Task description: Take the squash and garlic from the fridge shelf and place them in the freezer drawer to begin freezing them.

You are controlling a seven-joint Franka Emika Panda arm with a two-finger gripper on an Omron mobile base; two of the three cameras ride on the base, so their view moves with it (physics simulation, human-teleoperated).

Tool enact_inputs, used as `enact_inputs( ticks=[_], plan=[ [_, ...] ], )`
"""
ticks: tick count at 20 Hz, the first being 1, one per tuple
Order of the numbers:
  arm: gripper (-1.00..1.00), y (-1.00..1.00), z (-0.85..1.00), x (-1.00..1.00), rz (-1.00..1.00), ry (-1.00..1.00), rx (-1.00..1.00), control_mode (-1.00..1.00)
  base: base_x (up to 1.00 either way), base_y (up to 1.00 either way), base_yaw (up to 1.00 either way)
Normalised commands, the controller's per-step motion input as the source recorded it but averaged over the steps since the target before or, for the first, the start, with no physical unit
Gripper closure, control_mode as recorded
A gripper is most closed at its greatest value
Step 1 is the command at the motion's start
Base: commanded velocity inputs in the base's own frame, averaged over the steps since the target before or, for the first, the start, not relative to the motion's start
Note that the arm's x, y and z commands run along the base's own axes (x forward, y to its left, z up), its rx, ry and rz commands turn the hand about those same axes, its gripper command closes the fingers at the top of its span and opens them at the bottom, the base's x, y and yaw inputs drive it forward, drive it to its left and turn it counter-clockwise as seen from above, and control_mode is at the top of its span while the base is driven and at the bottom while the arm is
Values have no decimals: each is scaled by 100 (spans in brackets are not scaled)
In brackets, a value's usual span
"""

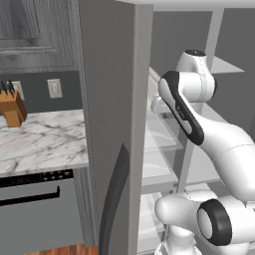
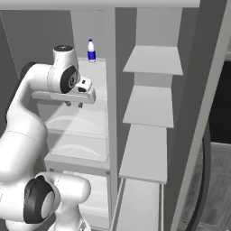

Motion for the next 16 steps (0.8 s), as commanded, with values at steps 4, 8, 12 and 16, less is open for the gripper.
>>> enact_inputs(
  ticks=[4,8,12,16],
  plan=[
    [-100,3,0,3,0,0,-1,-100,0,0,0],
    [-100,6,11,1,1,-6,0,-100,0,0,0],
    [-100,27,49,34,-6,-14,0,-100,0,0,0],
    [-100,15,37,46,-11,-17,0,-100,0,0,0]
  ],
)
